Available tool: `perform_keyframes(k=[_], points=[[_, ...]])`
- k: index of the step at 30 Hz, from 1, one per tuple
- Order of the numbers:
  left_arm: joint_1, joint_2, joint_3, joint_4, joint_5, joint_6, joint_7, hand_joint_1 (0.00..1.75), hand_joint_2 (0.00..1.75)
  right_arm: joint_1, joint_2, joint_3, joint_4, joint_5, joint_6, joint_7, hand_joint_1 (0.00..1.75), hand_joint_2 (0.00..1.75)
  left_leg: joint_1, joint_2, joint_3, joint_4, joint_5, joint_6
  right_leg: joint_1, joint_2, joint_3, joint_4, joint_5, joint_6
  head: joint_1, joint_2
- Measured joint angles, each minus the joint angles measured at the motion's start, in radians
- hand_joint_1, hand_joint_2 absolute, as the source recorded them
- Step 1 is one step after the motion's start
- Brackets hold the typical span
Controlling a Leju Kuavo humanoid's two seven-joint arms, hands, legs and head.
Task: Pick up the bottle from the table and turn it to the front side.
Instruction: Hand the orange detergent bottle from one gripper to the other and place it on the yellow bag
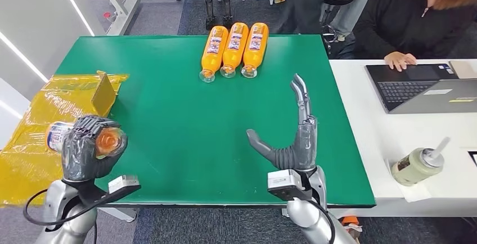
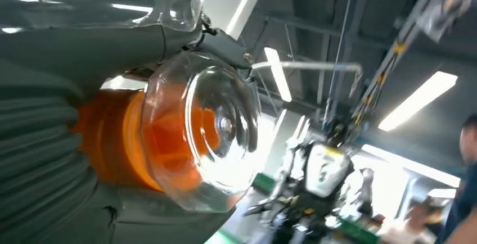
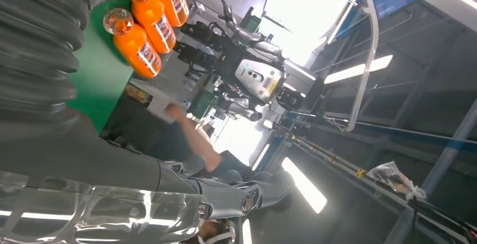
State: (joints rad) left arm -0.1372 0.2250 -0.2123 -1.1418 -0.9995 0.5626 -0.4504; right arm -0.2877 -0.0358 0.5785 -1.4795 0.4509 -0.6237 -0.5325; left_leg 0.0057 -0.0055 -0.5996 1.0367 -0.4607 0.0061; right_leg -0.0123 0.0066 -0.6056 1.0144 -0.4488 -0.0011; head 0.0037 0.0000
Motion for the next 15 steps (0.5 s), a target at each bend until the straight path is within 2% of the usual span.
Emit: perform_keyframes(k=[2,3,6,7,9,15], points=[[-0.049,-0.008,-0.001,0.125,-0.021,0.028,-0.002,1.59,1.75,0.0,-0.001,0.006,0.0,-0.001,0.0,-0.001,0.0,1.75,-0.001,0.0,0.0,0.0,0.0,0.0,0.0,0.0,0.0,0.0,0.0,0.0,0.0,0.0],[-0.075,-0.014,-0.002,0.189,-0.033,0.042,-0.001,1.38,1.75,0.0,-0.002,0.009,0.0,-0.001,0.0,0.0,0.0,1.75,-0.001,0.0,0.0,0.0,0.0,-0.001,0.0,0.0,0.0,0.0,0.0,0.0,0.0,0.0],[-0.151,-0.029,-0.009,0.365,-0.07,0.064,0.011,0.28,1.75,-0.001,-0.002,0.017,0.0,-0.001,0.004,0.007,0.0,1.75,-0.001,0.0,0.0,0.0,0.001,-0.001,0.0,0.0,0.0,0.001,0.001,-0.001,0.0,0.0],[-0.175,-0.034,-0.01,0.416,-0.079,0.066,0.017,0.06,1.75,-0.002,-0.002,0.019,0.0,0.0,0.005,0.01,0.0,1.75,-0.001,0.0,0.0,0.0,0.001,-0.001,0.0,0.001,0.0,0.001,0.001,-0.001,0.0,0.0],[-0.216,-0.042,-0.012,0.496,-0.094,0.065,0.029,0.0,1.75,-0.003,-0.002,0.021,0.0,0.0,0.006,0.015,0.0,1.75,-0.001,0.0,0.0,0.0,0.001,-0.001,0.0,0.001,-0.001,0.001,0.001,-0.001,0.0,0.0],[-0.285,-0.057,-0.021,0.631,-0.121,0.065,0.059,0.0,1.75,-0.009,-0.002,0.022,0.005,-0.003,0.007,0.018,0.0,1.75,-0.001,0.001,0.0,0.0,0.001,-0.001,0.0,0.001,-0.001,0.001,0.001,-0.001,0.0,0.0]])
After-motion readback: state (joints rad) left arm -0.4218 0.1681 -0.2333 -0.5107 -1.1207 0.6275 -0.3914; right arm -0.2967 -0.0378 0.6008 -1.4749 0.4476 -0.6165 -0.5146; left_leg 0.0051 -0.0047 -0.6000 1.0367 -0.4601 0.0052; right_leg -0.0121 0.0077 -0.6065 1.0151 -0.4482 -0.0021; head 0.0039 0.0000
